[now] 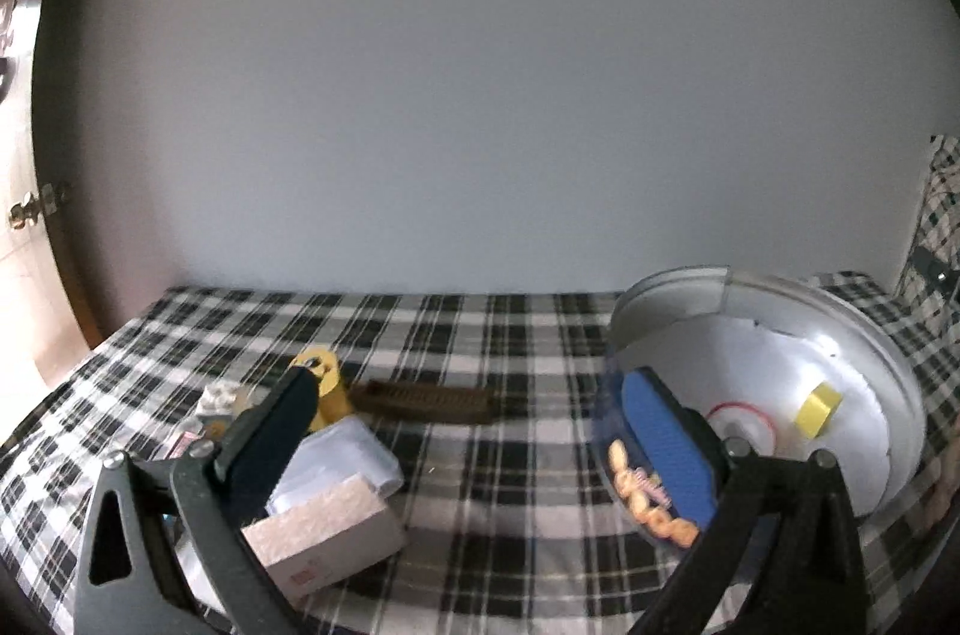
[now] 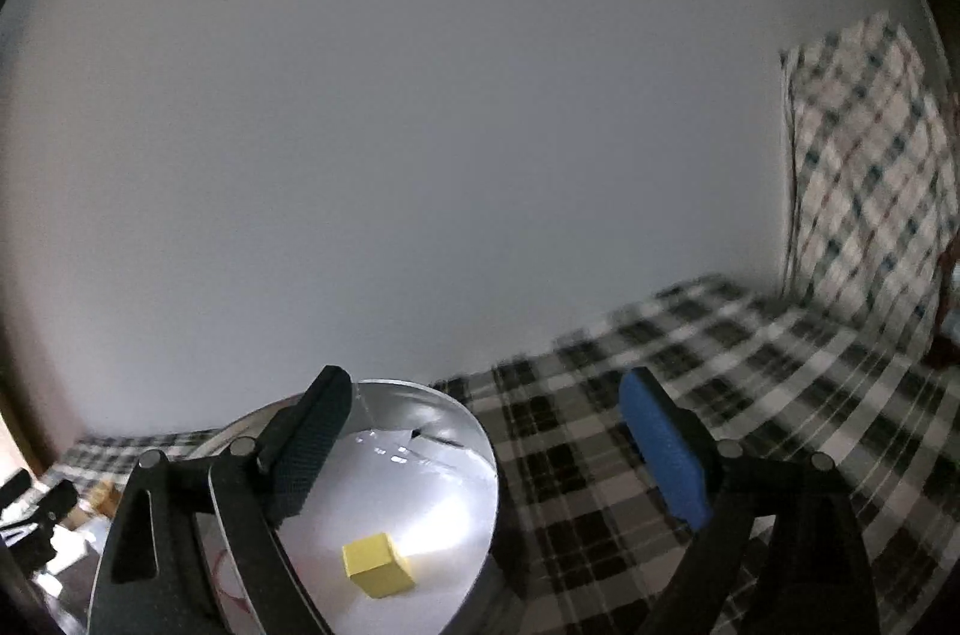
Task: Organize rigid objects
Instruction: 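Open both tools to drop the tape roll and cube into the tin, then withdraw both tools from the tin toward the remaining objects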
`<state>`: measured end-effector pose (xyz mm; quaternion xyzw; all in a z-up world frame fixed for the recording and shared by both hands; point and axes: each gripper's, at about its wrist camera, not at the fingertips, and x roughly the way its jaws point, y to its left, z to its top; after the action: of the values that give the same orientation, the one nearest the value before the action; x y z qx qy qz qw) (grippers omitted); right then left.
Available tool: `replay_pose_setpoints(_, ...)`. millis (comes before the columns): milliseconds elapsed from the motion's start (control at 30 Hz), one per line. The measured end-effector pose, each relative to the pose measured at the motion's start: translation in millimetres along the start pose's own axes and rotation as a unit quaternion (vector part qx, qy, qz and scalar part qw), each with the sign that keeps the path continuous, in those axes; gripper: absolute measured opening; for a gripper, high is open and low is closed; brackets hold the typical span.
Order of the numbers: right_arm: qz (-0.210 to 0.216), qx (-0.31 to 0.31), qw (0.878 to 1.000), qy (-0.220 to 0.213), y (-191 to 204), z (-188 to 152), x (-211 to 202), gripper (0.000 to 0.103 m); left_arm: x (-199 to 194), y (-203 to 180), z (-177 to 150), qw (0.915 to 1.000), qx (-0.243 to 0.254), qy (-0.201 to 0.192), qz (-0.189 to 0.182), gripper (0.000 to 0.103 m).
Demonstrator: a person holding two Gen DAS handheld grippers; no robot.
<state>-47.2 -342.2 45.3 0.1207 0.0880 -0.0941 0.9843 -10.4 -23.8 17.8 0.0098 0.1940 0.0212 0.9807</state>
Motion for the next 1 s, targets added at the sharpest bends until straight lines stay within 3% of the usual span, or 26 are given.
replay_pose_setpoints(133, -0.028, -0.044, 0.998, -0.041, 17, -7, -17, 0.093, 1, 0, -6, 1.0, 0.006, 0.003, 0.005, 0.103)
replay_pose_setpoints(267, -0.036, -0.047, 0.996, -0.064, 26, -10, -32, 0.093, 1, -11, -12, 0.9994, 0.034, 0.004, 0.008, 0.103)
replay_pose_setpoints(733, -0.039, -0.027, 0.998, -0.044, 37, -22, -54, 0.093, -7, -6, -17, 0.9992, 0.029, 0.023, -0.017, 0.103)
replay_pose_setpoints(1000, -0.008, -0.013, 1.0, -0.008, 55, -33, -55, 0.093, -8, 10, -22, 0.9989, 0.011, 0.04, -0.021, 0.103)
